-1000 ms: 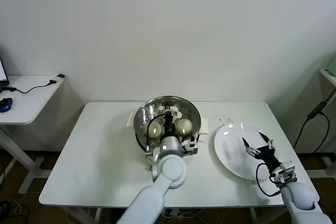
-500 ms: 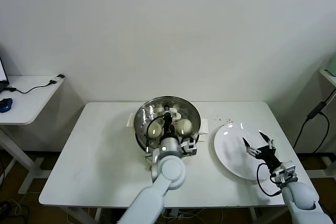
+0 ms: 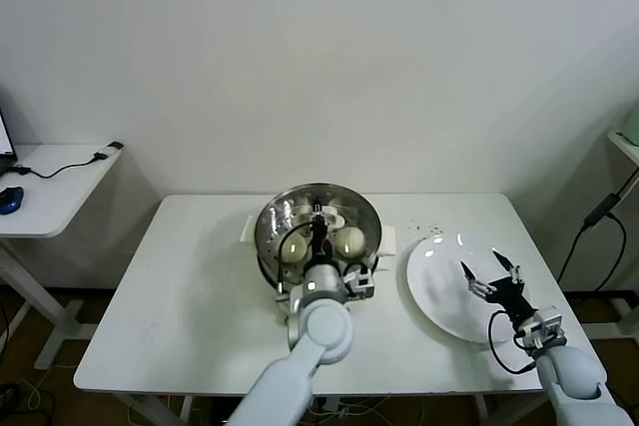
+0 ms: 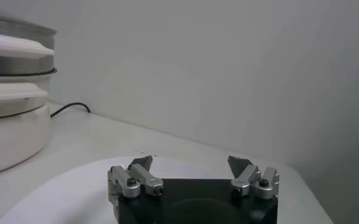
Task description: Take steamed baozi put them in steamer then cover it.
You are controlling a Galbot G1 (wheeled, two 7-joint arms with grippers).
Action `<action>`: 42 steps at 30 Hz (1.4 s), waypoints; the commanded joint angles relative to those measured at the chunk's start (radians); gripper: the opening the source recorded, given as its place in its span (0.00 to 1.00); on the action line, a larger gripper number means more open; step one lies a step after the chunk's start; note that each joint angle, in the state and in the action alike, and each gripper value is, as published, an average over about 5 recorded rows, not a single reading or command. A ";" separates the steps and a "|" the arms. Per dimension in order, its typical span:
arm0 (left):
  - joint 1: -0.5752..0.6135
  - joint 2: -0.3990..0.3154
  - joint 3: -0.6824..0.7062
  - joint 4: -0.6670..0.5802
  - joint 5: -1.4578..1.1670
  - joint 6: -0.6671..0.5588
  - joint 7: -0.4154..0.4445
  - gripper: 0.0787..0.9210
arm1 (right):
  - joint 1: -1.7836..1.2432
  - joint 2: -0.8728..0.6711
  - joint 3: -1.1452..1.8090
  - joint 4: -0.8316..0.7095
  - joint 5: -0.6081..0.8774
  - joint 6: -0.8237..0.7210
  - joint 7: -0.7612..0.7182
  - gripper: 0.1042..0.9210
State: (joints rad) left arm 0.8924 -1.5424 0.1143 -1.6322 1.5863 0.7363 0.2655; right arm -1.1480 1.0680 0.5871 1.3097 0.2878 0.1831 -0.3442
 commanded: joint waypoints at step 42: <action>0.654 0.217 -0.781 -0.570 -1.193 -0.594 -0.393 0.88 | -0.048 0.036 0.037 0.136 -0.013 -0.056 0.029 0.88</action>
State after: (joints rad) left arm 1.2658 -1.2866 -0.1685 -2.1385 1.0800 0.6847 0.0656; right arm -1.1759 1.0901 0.6137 1.3988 0.2709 0.1295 -0.3201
